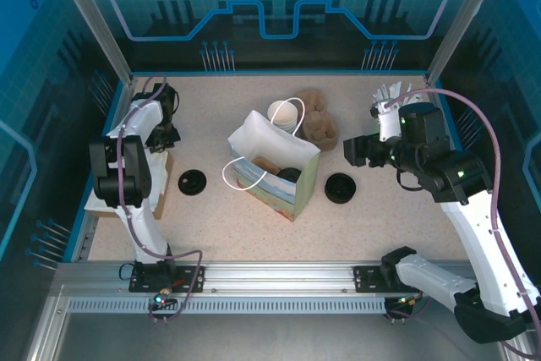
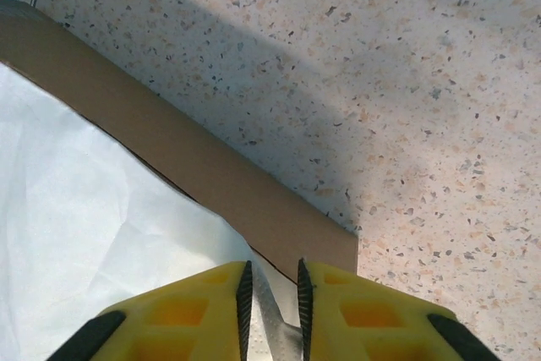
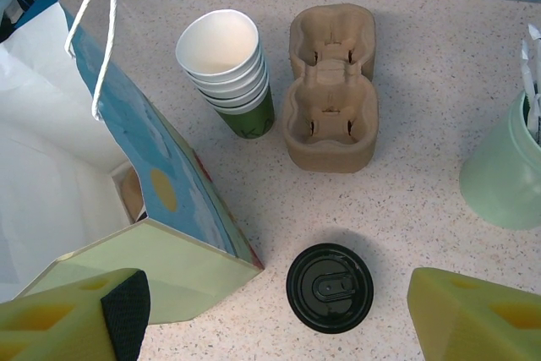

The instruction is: Pack the takeout coffee

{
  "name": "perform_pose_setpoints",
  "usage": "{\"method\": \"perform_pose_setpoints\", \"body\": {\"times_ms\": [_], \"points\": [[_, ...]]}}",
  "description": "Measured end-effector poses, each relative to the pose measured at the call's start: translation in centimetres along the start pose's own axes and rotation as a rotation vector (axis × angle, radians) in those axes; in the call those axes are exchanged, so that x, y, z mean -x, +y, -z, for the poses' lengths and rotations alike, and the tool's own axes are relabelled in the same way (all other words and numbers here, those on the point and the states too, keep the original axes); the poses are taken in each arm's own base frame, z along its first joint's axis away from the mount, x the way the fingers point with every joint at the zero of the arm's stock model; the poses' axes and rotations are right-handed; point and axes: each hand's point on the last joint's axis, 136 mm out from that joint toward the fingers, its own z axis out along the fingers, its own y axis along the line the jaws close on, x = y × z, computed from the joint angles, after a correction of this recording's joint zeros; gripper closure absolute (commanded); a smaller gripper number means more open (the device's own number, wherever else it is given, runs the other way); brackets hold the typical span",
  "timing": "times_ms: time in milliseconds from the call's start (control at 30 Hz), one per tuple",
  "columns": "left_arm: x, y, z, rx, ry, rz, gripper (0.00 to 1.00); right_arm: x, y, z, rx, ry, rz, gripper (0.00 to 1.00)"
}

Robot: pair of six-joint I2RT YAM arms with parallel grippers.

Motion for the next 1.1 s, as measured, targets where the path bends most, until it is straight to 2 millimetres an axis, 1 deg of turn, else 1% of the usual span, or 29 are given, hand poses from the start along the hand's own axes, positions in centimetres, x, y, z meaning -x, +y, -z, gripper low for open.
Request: {"method": "perform_pose_setpoints", "body": {"times_ms": [100,167,233,333,433,467,567,633,733,800,833,900,933,1000,1100], "points": [[0.0,0.0,0.2,-0.001,0.0,-0.002,0.88,0.0,0.0,0.0,0.0,0.001,0.0,0.18],[0.2,0.1,0.5,-0.004,-0.009,-0.004,0.89,-0.1,0.0,-0.1,0.0,0.003,0.0,0.18],[0.4,0.2,1.2,-0.012,-0.024,0.0,0.89,-0.1,0.0,-0.2,0.0,0.003,0.0,0.18],[0.8,0.6,2.6,-0.027,-0.056,0.009,0.94,-0.1,0.0,-0.3,0.003,0.004,0.0,0.18],[1.0,1.1,4.4,-0.044,-0.093,0.006,0.97,-0.1,0.1,-0.4,0.007,0.007,0.0,0.18],[1.1,1.4,5.0,-0.05,-0.107,0.008,1.0,-0.1,0.2,-0.4,0.01,0.008,-0.001,0.18],[1.4,2.1,7.4,-0.076,-0.161,0.016,1.0,-0.1,0.4,-0.4,0.026,0.01,-0.001,0.18],[1.5,2.5,9.3,-0.11,-0.204,0.019,1.0,0.1,0.7,-0.4,0.044,0.003,0.0,0.18],[1.3,2.9,13.5,-0.215,-0.291,0.012,1.0,0.7,1.5,-0.4,0.09,-0.019,0.005,0.19],[0.8,3.0,17.1,-0.317,-0.368,-0.006,1.0,1.2,2.2,-0.5,0.129,-0.034,0.011,0.19],[0.6,3.1,18.5,-0.36,-0.401,-0.013,1.0,1.5,2.5,-0.5,0.146,-0.044,0.014,0.19],[-0.2,3.1,22.5,-0.476,-0.486,-0.043,1.0,2.3,3.3,-0.5,0.19,-0.074,0.029,0.19],[-0.4,3.1,24.0,-0.521,-0.518,-0.058,1.0,2.7,3.7,-0.4,0.209,-0.088,0.037,0.19],[-1.2,2.7,27.8,-0.642,-0.59,-0.106,1.0,3.6,4.6,-0.3,0.254,-0.117,0.06,0.18],[-2.4,1.8,32.7,-0.815,-0.67,-0.191,1.0,5.4,6.2,-0.1,0.317,-0.158,0.117,0.16]]}}
